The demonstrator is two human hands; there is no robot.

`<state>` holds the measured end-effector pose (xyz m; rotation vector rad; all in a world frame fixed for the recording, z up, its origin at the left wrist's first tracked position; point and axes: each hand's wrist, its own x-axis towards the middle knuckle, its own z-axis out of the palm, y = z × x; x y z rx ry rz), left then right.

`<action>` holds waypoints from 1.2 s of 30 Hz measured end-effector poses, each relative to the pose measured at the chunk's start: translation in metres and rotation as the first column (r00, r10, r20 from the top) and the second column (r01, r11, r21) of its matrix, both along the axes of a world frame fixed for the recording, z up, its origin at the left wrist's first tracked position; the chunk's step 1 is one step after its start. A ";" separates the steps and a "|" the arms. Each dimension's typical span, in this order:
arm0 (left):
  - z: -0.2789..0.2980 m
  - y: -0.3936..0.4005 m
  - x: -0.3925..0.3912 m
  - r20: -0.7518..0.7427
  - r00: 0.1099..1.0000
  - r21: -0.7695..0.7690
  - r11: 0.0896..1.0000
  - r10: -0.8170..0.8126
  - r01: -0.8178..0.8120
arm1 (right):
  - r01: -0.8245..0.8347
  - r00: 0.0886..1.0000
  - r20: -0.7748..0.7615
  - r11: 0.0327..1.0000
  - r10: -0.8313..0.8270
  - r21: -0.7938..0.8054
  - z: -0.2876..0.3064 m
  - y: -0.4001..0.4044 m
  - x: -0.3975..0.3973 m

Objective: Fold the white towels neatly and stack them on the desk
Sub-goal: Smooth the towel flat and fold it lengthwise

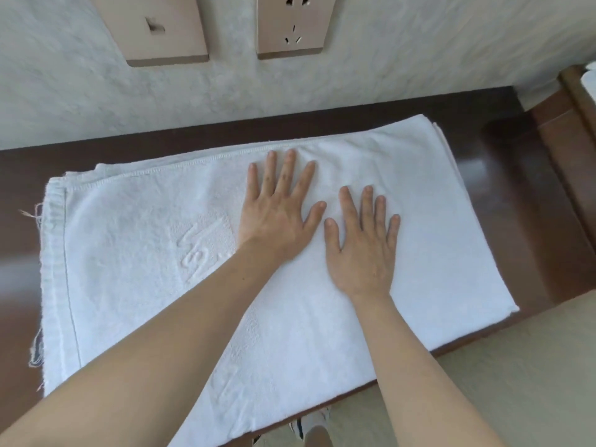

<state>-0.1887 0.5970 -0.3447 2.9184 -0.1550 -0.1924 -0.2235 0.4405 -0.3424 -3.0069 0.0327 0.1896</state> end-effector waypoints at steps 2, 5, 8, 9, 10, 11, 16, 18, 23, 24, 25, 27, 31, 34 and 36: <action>0.000 -0.006 0.016 -0.009 1.000 0.010 1.000 -0.025 0.025 | 0.006 1.000 0.016 1.000 -0.006 0.009 0.000 0.000 0.000; 0.001 -0.011 0.037 -0.005 0.997 0.032 0.997 -0.075 0.075 | 0.009 0.999 0.041 1.000 -0.010 0.018 0.000 0.001 -0.001; 0.003 -0.023 0.059 -0.001 0.989 0.065 0.987 -0.149 0.149 | 0.029 0.997 0.075 0.998 -0.033 0.059 -0.001 0.001 -0.001; 0.004 -0.030 0.065 -0.005 0.985 0.066 0.983 -0.174 0.174 | 0.049 0.994 0.090 0.994 -0.058 0.097 -0.001 0.000 0.000; 0.004 -0.038 0.071 -0.008 0.981 0.067 0.979 -0.194 0.195 | 0.072 0.990 0.109 0.986 -0.089 0.153 -0.001 -0.002 0.000; 0.004 -0.047 0.076 -0.009 0.977 0.068 0.975 -0.211 0.211 | 0.092 0.984 0.126 0.970 -0.123 0.225 0.000 -0.005 0.000; 0.002 -0.091 0.100 0.006 0.950 0.056 0.949 -0.311 0.310 | 0.200 0.954 0.153 0.928 -0.258 0.314 0.003 -0.068 0.000; 0.003 -0.111 0.111 0.007 0.939 0.048 0.938 -0.343 0.342 | 0.300 0.934 0.122 0.925 -0.334 0.233 0.001 -0.109 -0.001; 0.003 -0.173 0.139 0.000 0.907 0.064 0.905 -0.421 0.420 | 0.411 0.892 0.152 0.904 -0.425 0.119 0.008 -0.177 -0.002; 0.003 -0.186 0.142 0.000 0.896 0.066 0.894 -0.445 0.444 | 0.439 0.876 0.165 0.891 -0.453 0.114 0.010 -0.186 -0.002; 0.002 -0.198 0.145 0.011 0.878 0.069 0.876 -0.478 0.477 | 0.469 0.862 0.158 0.876 -0.482 0.117 0.012 -0.193 0.000; 0.001 -0.217 0.149 0.075 0.820 0.034 0.823 -0.568 0.567 | 0.515 0.844 0.091 0.847 -0.528 0.133 0.015 -0.204 0.004; -0.002 -0.228 0.154 0.293 0.764 -0.173 0.754 -0.574 0.633 | 0.456 0.888 0.002 0.882 -0.459 0.122 0.020 -0.209 0.013; -0.004 -0.230 0.156 0.360 0.774 -0.187 0.773 -0.521 0.607 | 0.457 0.890 -0.107 0.867 -0.444 0.201 0.029 -0.204 0.021; -0.003 -0.229 0.156 0.374 0.803 -0.237 0.790 -0.464 0.566 | 0.444 0.896 -0.125 0.841 -0.427 0.310 0.039 -0.194 0.024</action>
